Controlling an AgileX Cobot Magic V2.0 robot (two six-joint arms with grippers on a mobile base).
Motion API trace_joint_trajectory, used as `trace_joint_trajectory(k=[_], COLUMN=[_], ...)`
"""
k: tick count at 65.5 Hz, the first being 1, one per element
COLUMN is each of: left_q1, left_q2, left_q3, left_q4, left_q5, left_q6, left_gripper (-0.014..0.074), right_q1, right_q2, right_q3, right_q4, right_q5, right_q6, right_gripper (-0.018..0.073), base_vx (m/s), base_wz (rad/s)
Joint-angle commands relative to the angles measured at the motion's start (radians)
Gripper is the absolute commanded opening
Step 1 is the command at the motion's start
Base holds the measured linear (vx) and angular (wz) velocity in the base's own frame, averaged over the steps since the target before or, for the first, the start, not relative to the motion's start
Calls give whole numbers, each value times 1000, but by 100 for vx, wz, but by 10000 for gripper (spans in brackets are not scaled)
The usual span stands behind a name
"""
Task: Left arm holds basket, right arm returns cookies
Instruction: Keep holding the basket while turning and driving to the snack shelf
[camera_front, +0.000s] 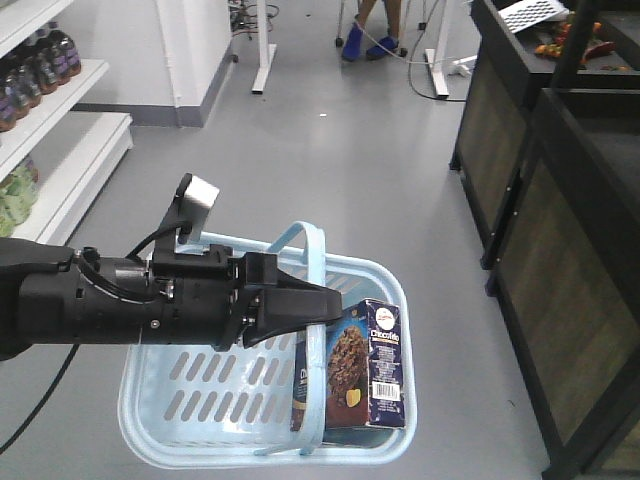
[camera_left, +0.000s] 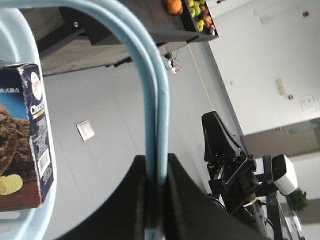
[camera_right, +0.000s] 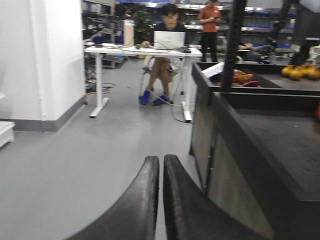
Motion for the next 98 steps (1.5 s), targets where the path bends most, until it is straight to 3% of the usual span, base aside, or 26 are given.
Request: trace_joint_trajectory(k=[1,31,98], left_q1=[-5,-5,-5], left_q2=[-42,-42,-42], left_q3=[-27,-27,-27], left_q4=[-118,-118,-118], left_q5=[59,62,61], left_q6=[10,10,10], left_gripper=[-3,-3,-3], right_q1=[-2,-2,-2], right_q2=[-13,-13,-13], right_q3=[17,17,17], right_q4=[-3,-3,-3], right_q5=[-72,-73,-73], right_q6=[-6,-6,-6], right_gripper=[-8,-9,-9], base_vx=[14,22,36], base_wz=[-48,-27,7])
